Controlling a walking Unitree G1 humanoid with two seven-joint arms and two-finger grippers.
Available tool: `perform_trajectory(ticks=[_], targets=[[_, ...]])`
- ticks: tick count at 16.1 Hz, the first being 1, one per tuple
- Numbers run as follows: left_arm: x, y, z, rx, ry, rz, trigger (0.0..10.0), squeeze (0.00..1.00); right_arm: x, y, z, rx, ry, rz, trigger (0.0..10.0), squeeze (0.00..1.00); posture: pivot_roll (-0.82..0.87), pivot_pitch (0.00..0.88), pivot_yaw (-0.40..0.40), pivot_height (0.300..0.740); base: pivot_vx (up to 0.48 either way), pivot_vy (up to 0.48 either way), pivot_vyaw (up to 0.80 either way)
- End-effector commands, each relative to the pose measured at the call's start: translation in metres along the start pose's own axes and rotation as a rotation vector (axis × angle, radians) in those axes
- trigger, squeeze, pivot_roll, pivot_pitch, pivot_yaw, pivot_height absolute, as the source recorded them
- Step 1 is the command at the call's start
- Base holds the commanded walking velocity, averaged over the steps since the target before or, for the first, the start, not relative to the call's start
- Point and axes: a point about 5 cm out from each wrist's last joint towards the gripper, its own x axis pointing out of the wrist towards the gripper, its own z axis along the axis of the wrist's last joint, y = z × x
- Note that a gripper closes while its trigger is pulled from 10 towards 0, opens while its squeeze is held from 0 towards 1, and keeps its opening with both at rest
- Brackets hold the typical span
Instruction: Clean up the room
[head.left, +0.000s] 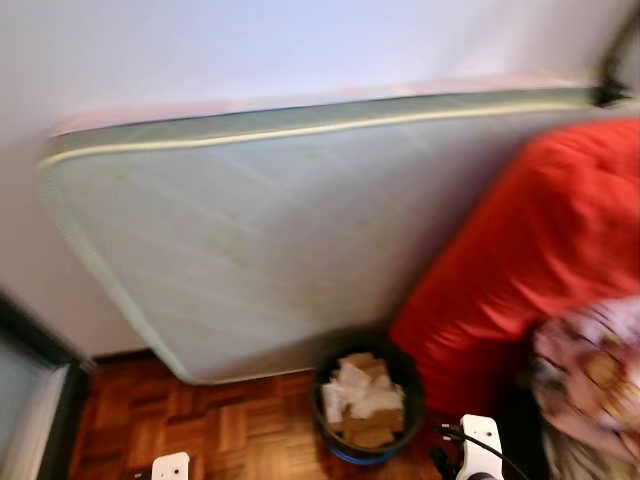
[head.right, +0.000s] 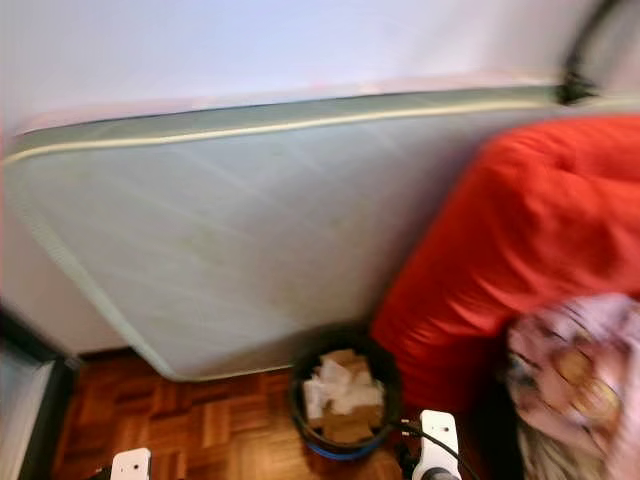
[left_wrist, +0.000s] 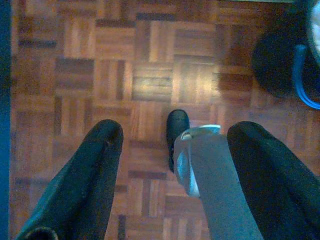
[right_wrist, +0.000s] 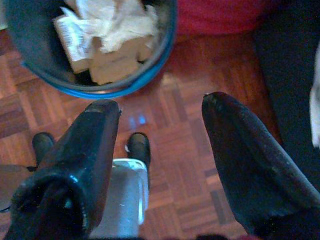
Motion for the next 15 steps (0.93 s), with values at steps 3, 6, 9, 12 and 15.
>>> perform_trajectory(ticks=[3,6,9,12,15], targets=[[-0.0017,0.0017,-0.0062,0.0,0.026,0.001,10.0,0.0,-0.0005,0.0,-0.0045,-0.001,0.024,-0.002,10.0,0.0,0.06,0.113,-0.027,0.74,0.0,0.0,-0.79],[-0.0013,0.0014,-0.0053,0.002,0.025,0.0,10.0,0.0,-0.0004,0.0004,-0.0039,0.001,0.023,-0.001,10.0,0.0,0.05,0.117,-0.026,0.74,0.0,0.0,-0.78],[-0.001,0.0002,-0.0048,0.009,0.027,-0.01,10.0,0.0,-0.0002,0.0004,-0.0033,0.002,0.021,-0.004,10.0,0.0,0.04,0.117,-0.022,0.74,0.0,0.0,-0.78],[-0.001,-0.0002,-0.0055,0.025,0.034,-0.022,10.0,0.0,-0.0004,0.0007,-0.0045,0.011,0.02,-0.009,10.0,0.0,0.02,0.123,-0.014,0.74,0.0,0.0,-0.78],[-0.0009,-0.0009,-0.0055,0.045,0.036,-0.023,10.0,0.0,-0.0007,-0.0004,-0.0055,0.009,0.026,-0.016,10.0,0.0,0.02,0.115,-0.012,0.74,0.0,-0.269,-0.78]])
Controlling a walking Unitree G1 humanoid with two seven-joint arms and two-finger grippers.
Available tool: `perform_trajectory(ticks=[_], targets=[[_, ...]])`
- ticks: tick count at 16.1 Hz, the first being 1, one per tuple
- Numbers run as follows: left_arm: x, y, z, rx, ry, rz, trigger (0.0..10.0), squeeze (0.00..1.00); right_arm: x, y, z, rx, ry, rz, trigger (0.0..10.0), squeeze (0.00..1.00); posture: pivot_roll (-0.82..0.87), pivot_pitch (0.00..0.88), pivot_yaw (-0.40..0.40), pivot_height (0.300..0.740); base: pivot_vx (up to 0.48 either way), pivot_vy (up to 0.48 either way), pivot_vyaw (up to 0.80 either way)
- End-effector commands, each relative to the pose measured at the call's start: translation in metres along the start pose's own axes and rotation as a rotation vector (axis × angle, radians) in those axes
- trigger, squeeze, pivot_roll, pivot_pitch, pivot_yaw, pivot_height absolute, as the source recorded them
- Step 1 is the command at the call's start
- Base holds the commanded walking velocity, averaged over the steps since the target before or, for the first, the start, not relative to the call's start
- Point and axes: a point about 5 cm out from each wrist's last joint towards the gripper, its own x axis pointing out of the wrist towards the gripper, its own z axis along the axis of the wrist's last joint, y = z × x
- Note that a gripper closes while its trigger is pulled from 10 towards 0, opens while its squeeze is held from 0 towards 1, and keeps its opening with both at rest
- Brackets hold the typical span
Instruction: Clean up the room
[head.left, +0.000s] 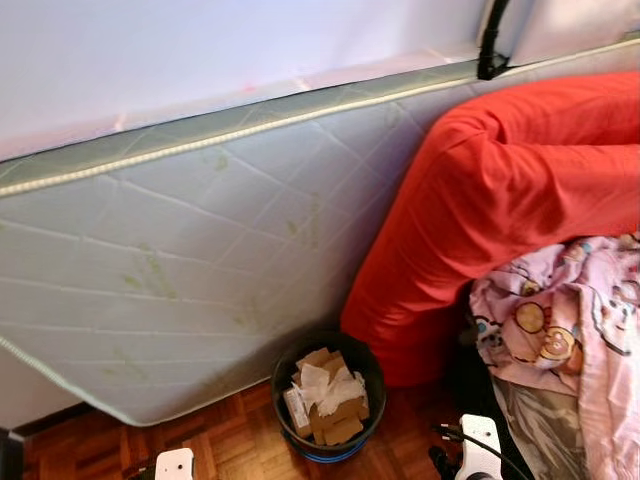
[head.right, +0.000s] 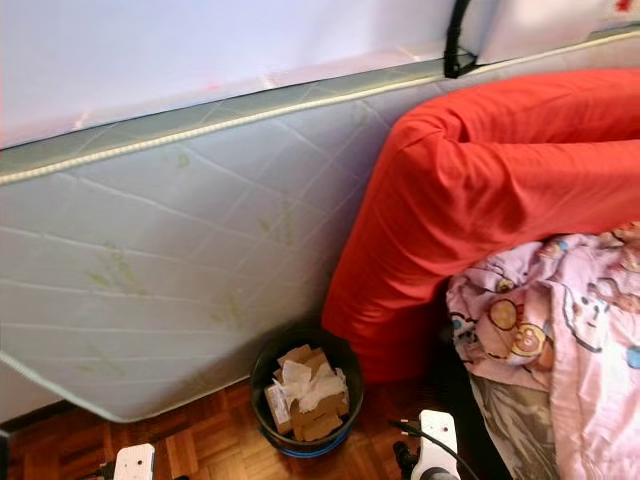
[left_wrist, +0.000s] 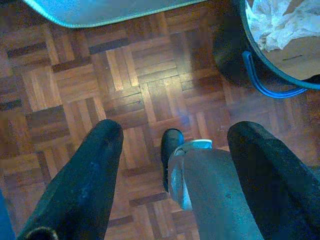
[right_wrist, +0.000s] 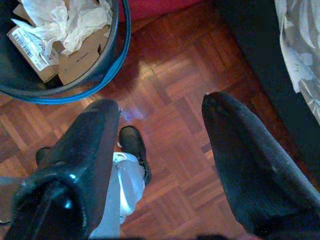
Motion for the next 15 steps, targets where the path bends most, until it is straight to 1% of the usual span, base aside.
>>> perform_trajectory(ticks=[1,7,12,15], targets=[[-0.0022,0.0015,-0.0086,0.016,0.039,0.002,10.0,0.0,-0.0011,-0.0022,-0.0055,0.005,0.021,-0.011,10.0,0.0,0.02,0.115,-0.012,0.74,0.0,-0.48,-0.78],[-0.0029,0.0011,-0.0112,-0.01,0.045,0.013,10.0,0.0,-0.0016,-0.0035,-0.0067,-0.008,0.023,-0.005,10.0,0.0,0.03,0.071,-0.015,0.74,0.0,0.0,-0.78],[-0.0025,0.0013,-0.0093,-0.025,0.034,0.016,10.0,0.0,-0.0018,-0.0039,-0.0072,-0.009,0.024,-0.009,10.0,0.0,0.02,0.048,-0.01,0.74,0.0,0.0,-0.78],[-0.0024,0.002,-0.0089,-0.017,0.034,0.011,10.0,0.0,-0.0019,-0.0032,-0.0086,-0.004,0.027,-0.013,10.0,0.0,0.02,0.033,-0.005,0.74,0.0,0.0,-0.78]])
